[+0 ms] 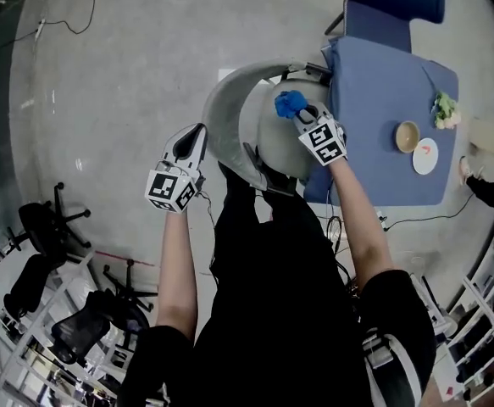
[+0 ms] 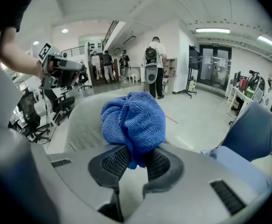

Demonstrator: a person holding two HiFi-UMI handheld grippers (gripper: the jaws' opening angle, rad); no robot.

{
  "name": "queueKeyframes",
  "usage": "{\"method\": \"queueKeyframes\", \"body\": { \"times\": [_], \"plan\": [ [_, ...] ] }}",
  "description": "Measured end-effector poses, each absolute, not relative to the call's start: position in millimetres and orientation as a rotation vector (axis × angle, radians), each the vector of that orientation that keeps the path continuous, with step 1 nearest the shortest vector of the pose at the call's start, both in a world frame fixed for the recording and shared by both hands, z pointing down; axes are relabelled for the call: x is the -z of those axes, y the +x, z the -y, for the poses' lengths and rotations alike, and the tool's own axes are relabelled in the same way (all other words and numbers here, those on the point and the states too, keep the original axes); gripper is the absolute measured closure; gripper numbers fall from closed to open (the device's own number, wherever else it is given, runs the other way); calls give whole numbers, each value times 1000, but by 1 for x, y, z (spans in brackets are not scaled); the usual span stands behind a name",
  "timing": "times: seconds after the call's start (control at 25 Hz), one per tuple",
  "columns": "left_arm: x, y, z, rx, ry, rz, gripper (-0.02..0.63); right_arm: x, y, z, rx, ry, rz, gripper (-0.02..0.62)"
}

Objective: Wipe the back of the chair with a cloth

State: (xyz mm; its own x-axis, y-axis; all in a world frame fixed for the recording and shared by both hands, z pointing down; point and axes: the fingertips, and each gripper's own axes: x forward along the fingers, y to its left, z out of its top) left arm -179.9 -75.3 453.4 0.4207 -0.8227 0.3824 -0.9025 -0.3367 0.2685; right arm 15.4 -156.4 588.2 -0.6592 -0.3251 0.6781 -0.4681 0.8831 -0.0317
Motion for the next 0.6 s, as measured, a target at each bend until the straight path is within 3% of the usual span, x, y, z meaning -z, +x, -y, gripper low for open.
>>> {"method": "queueKeyframes", "body": {
  "times": [0.32, 0.6],
  "plan": [
    [-417, -159, 30, -160, 2191, 1503, 575, -489, 41, 118, -199, 596, 2460, 499],
    [-410, -128, 10, -189, 2218, 1469, 575, -459, 37, 70, -93, 486, 2504, 499]
  ]
}}
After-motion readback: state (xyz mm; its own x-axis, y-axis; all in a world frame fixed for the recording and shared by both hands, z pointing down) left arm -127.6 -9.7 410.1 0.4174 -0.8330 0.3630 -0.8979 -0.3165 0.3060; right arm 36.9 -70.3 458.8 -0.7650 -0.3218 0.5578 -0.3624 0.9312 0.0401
